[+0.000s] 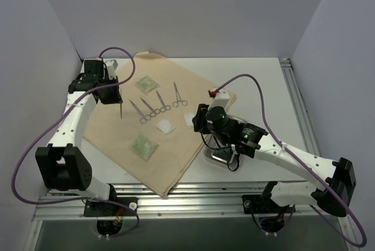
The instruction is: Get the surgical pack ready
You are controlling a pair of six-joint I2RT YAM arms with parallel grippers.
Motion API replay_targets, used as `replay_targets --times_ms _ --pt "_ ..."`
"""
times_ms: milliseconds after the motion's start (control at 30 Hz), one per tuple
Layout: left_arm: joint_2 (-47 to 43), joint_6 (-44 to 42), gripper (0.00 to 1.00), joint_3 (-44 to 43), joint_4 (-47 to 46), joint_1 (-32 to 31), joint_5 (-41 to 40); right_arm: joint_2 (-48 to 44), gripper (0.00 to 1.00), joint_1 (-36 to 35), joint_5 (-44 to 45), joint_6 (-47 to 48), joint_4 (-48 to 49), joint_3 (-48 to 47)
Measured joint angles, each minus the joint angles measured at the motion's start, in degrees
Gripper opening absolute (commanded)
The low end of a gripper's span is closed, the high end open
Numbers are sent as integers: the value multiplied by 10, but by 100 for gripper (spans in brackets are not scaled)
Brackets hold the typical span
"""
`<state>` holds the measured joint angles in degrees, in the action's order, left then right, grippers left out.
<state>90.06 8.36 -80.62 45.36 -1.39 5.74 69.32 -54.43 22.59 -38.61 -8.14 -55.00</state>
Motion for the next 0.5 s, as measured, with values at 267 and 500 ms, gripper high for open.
replay_targets --times_ms 267,500 --pt "-143 -59 2 -36 52 -1 187 13 52 0 -159 110 184 -28" --pt "-237 -94 2 -41 90 -5 318 107 52 -3 -360 134 395 -38"
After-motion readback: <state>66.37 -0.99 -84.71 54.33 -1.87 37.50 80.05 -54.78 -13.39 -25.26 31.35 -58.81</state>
